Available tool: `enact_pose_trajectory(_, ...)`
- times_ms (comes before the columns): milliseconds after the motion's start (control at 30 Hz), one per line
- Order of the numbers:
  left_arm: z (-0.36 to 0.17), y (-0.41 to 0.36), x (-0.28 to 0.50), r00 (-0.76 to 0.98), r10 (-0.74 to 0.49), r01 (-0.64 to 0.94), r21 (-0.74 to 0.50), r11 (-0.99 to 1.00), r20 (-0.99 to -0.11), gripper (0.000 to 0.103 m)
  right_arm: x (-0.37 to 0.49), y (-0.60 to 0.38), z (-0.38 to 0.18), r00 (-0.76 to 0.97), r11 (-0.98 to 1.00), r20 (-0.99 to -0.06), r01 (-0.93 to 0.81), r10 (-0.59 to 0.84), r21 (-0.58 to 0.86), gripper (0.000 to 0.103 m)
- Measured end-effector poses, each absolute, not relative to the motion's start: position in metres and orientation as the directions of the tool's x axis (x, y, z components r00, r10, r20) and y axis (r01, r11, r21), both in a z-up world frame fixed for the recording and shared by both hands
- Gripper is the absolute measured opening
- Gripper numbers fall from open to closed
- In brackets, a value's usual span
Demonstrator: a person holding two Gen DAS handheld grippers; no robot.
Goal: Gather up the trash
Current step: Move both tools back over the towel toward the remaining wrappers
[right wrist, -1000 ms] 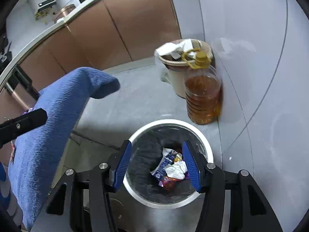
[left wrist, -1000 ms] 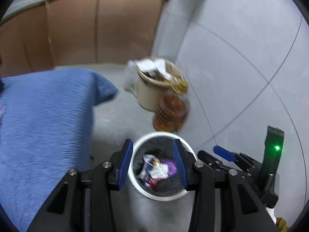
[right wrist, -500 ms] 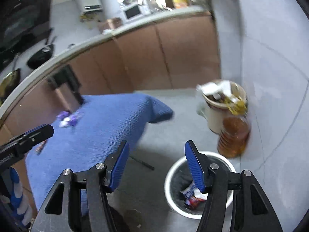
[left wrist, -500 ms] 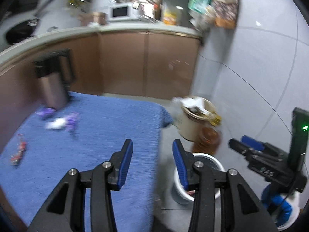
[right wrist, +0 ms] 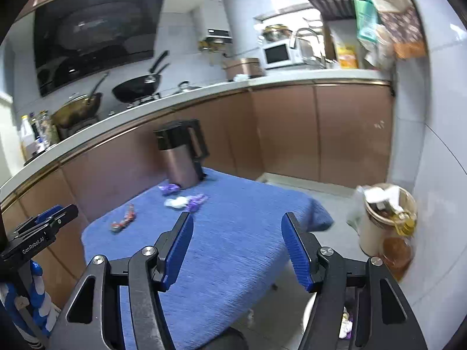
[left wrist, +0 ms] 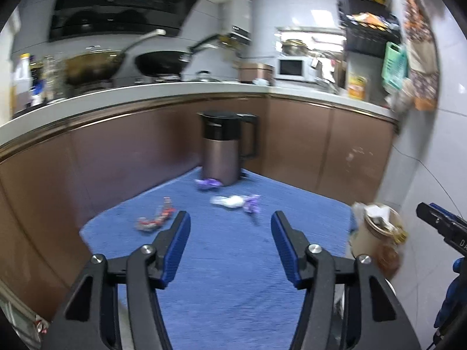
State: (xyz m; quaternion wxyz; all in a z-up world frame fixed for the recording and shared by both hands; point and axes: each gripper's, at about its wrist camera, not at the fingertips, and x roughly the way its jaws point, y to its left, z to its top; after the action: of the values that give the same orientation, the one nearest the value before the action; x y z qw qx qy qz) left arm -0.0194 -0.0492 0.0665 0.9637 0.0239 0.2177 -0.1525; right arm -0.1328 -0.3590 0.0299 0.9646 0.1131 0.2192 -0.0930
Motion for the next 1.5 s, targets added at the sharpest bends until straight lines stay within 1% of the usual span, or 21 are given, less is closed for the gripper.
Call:
enact_pose_trajectory(67,0.067,-0.033,-0.024,0.871,-0.257,0.271,-0.027,0.962,-0.42,0.055,-0.128,-0.348,0.034,0.892,0.964,-0.438,0.205,-0.113,0.17,0.062)
enact_pose_trajectory(233,0.067,0.0,-0.035,0.897,-0.199,0.207,-0.024,0.978,-0.393,0.056,-0.12,-0.325,0.042,0.899,0.976,-0.429,0.16,-0.081,0.151,0.067)
enact_pose_trajectory(400,0.066,0.021,-0.038,0.902,-0.187,0.186,-0.042,0.982,-0.389,0.057,-0.113,-0.302,0.048,0.902,0.983,-0.427,0.135,-0.071,0.121,0.078)
enact_pose_trajectory(433,0.065,0.026,-0.038,0.901,-0.188,0.183,-0.048,0.982,-0.39,0.057,-0.112,-0.298,0.049,0.902,0.984,-0.426,0.133,-0.071,0.117,0.078)
enact_pose_trajectory(500,0.064,0.034,-0.039,0.903,-0.183,0.176,-0.054,0.983,-0.389,0.058,-0.109,-0.29,0.051,0.901,0.985,-0.427,0.129,-0.07,0.11,0.084)
enact_pose_trajectory(633,0.064,0.048,-0.042,0.91,-0.162,0.151,-0.059,0.987,-0.38,0.058,-0.105,-0.277,0.056,0.904,0.989,-0.421,0.119,-0.071,0.088,0.09)
enact_pose_trajectory(700,0.063,0.056,-0.045,0.917,-0.145,0.131,-0.063,0.989,-0.372,0.058,-0.104,-0.271,0.058,0.908,0.99,-0.414,0.115,-0.072,0.079,0.096)
enact_pose_trajectory(833,0.063,0.069,-0.05,0.927,-0.113,0.094,-0.072,0.993,-0.358,0.058,-0.101,-0.26,0.061,0.913,0.993,-0.403,0.103,-0.071,0.057,0.102)
enact_pose_trajectory(967,0.063,0.077,-0.052,0.933,-0.088,0.062,-0.084,0.995,-0.35,0.058,-0.1,-0.251,0.061,0.917,0.995,-0.39,0.098,-0.08,0.027,0.103)
enact_pose_trajectory(1133,0.062,0.081,-0.054,0.94,-0.075,0.048,-0.088,0.995,-0.332,0.058,-0.102,-0.248,0.061,0.937,0.997,-0.348,0.06,-0.036,0.057,0.103)
enact_pose_trajectory(1233,0.063,0.079,-0.053,0.939,-0.077,0.052,-0.083,0.995,-0.336,0.058,-0.103,-0.248,0.061,0.947,0.997,-0.321,0.051,-0.029,0.059,0.103)
enact_pose_trajectory(1367,0.063,0.075,-0.051,0.936,-0.054,0.034,-0.063,0.997,-0.348,0.058,-0.097,-0.246,0.057,0.941,0.997,-0.339,0.013,0.013,0.075,0.103)
enact_pose_trajectory(1500,0.059,0.072,-0.043,0.93,-0.046,0.031,-0.048,0.998,-0.363,0.064,-0.087,-0.242,0.048,0.923,0.998,-0.383,-0.001,0.024,0.061,0.103)
